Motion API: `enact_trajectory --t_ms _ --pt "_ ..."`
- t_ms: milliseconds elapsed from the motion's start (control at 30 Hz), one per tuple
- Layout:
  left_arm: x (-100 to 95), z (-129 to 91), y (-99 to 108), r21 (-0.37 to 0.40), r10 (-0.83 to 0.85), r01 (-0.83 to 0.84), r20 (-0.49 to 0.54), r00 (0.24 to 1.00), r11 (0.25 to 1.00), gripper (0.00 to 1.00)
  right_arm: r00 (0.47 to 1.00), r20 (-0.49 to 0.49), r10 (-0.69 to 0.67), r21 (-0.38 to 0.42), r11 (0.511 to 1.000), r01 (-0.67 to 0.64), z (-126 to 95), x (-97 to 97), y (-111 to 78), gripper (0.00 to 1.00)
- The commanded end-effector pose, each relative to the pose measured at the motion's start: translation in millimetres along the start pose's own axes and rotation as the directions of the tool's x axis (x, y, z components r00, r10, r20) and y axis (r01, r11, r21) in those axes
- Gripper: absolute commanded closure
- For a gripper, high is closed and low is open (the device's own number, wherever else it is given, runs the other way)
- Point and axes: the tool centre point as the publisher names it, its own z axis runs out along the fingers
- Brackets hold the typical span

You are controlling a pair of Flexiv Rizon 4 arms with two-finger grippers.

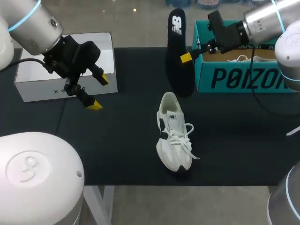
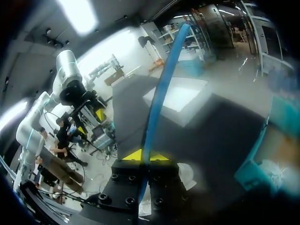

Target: Take the shoe out of the shoebox, open the shoe tongue, remove and reinsert the insole, then place the shoe into the shoebox

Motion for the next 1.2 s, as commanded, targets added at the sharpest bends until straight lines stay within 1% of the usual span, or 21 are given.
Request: enact_trajectory --t_ms 33,233,300,333,500,667,867,1033,1200 --pt "0.6 0 0 -0.002 0.000 0.000 0.001 1.000 1.000 0.00 1.000 -0.024 0.007 -0.009 1.000 -0.008 15 -21.1 -0.3 1.00" --pt "0.6 0 0 -0.002 0.000 0.000 0.001 1.000 1.000 0.00 0.999 -0.043 -0.005 -0.069 0.998 0.002 26 -34.9 -7.6 1.00" --pt "0.6 0 0 -0.002 0.000 0.000 0.001 1.000 1.000 0.00 0.999 -0.043 -0.001 -0.075 0.997 -0.002 30 -39.7 -10.8 1.00" --pt "0.6 0 0 -0.002 0.000 0.000 0.001 1.000 1.000 0.00 0.998 -0.058 0.001 -0.093 0.996 -0.006 32 -41.3 -12.4 1.00" --pt "0.6 0 0 -0.002 0.000 0.000 0.001 1.000 1.000 0.00 0.998 -0.063 0.010 -0.094 0.995 -0.016 44 -46.5 -23.6 1.00" --pt "0.6 0 0 -0.002 0.000 0.000 0.001 1.000 1.000 0.00 0.997 -0.074 0.034 -0.108 0.993 -0.042 55 -48.8 -34.9 1.00" --pt "0.6 0 0 -0.002 0.000 0.000 0.001 1.000 1.000 0.00 0.997 -0.073 0.037 -0.131 0.990 -0.047 63 -47.8 -41.1 1.00" --pt "0.6 0 0 -0.002 0.000 0.000 0.001 1.000 1.000 0.00 0.998 -0.044 0.034 -0.139 0.990 -0.040 68 -47.1 -48.0 1.00" --pt "0.6 0 0 -0.002 0.000 0.000 0.001 1.000 1.000 0.00 0.999 -0.041 0.030 -0.141 0.989 -0.035 74 -46.2 -57.2 1.00"
